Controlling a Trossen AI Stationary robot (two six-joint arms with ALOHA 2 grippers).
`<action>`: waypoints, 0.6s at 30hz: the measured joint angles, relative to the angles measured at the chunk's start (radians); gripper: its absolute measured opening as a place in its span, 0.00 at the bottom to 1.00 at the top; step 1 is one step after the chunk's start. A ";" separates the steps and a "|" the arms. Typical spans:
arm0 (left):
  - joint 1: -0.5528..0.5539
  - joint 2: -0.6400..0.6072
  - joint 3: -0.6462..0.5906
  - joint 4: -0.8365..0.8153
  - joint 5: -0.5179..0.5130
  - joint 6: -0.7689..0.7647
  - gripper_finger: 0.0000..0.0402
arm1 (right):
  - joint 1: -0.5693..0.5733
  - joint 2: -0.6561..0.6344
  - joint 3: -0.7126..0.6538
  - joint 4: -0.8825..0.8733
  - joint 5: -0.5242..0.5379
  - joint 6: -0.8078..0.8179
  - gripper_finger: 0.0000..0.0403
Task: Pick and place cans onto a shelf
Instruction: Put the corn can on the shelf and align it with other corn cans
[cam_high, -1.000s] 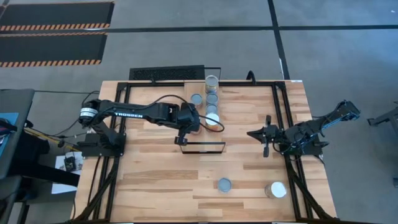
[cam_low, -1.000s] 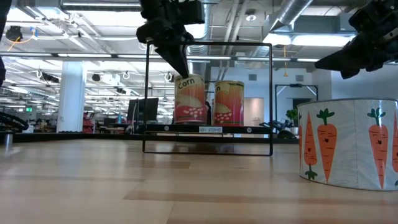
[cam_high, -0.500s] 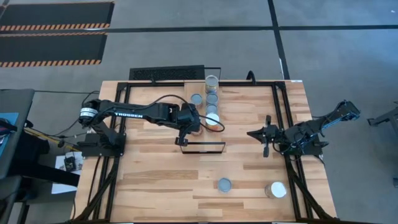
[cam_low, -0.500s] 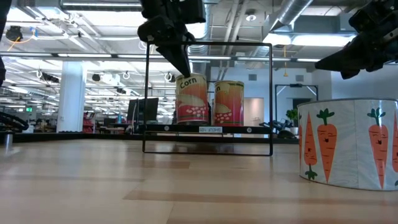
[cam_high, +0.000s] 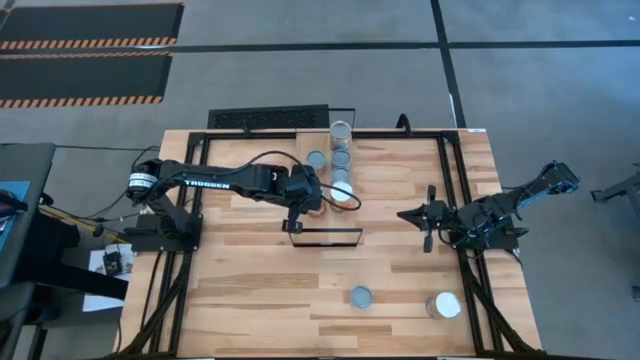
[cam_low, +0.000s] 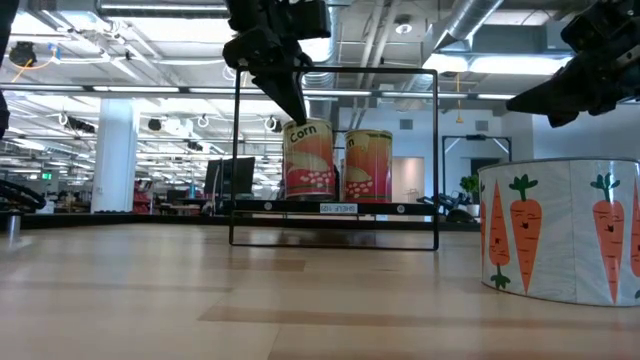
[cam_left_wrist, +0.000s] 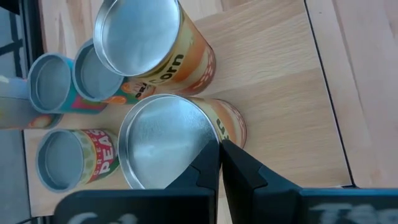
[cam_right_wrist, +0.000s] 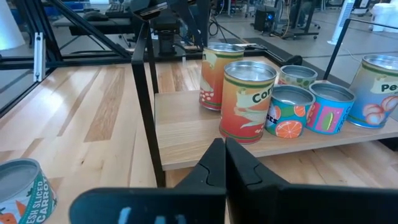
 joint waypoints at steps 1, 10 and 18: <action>0.001 0.000 0.000 0.000 0.000 0.000 0.00 | 0.000 0.000 0.000 0.000 0.000 0.000 0.02; 0.023 0.000 0.000 0.000 0.025 -0.007 0.00 | 0.000 0.000 0.000 0.000 0.000 0.000 0.02; 0.023 0.037 0.004 0.015 0.061 -0.008 0.00 | 0.000 0.000 0.000 0.000 0.000 0.001 0.02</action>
